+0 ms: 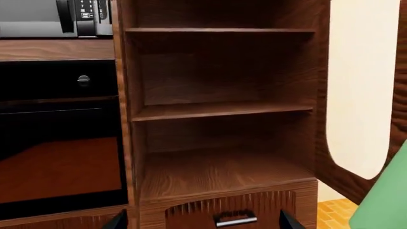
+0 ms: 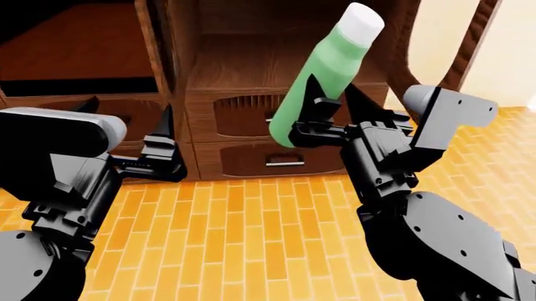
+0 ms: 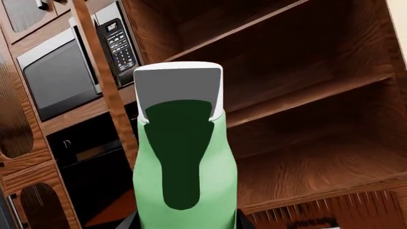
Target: Pick the water bottle from the counter and place it in the cabinet.
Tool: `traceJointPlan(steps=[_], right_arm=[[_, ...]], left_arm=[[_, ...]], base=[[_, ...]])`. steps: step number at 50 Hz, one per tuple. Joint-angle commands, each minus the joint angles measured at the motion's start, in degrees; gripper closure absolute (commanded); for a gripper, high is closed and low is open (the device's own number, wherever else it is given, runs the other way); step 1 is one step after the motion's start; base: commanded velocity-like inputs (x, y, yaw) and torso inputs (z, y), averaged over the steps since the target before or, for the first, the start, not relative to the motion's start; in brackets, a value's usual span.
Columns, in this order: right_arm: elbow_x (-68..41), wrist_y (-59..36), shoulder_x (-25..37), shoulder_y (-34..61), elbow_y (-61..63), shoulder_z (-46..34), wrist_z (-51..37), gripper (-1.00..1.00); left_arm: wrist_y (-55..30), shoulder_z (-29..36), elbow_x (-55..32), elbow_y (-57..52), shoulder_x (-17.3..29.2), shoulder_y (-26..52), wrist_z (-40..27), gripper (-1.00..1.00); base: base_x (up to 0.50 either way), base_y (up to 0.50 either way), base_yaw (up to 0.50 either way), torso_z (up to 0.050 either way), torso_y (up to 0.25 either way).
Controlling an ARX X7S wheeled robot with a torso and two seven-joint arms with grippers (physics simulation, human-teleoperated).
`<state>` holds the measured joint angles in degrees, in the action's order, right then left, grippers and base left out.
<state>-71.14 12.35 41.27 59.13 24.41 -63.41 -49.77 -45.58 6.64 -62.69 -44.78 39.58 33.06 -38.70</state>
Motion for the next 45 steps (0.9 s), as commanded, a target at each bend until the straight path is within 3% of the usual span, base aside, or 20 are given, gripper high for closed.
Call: traceJointPlan(steps=[1,12,27,45], right_arm=[[2.0,-0.5,-0.1,0.4,0.3,1.1,0.1,1.00],[2.8,-1.0,0.0,0.6,0.7,1.1,-0.3,1.00],[6.8,-4.5,0.3,2.6,1.8,-0.3,-1.2,1.00],[6.6,-3.6,0.4,1.8,1.6,0.3,-1.3,1.00]], left_arm=[[0.5,-0.1,0.2,0.1,0.1,-0.4,0.1,-1.00],[0.5,-0.3,-0.3,-0.2,0.4,-0.4,-0.3,-1.00],[0.2,0.8,0.4,-0.2,0.5,0.4,0.0,-1.00],[0.5,1.1,0.4,-0.6,0.5,0.4,-0.3,-1.00]], base=[[0.24,-0.44,0.00,0.000,0.000],[0.25,-0.43,0.00,0.000,0.002],[0.43,0.22,0.00,0.001,0.001],[0.36,-0.32,0.00,0.000,0.001]])
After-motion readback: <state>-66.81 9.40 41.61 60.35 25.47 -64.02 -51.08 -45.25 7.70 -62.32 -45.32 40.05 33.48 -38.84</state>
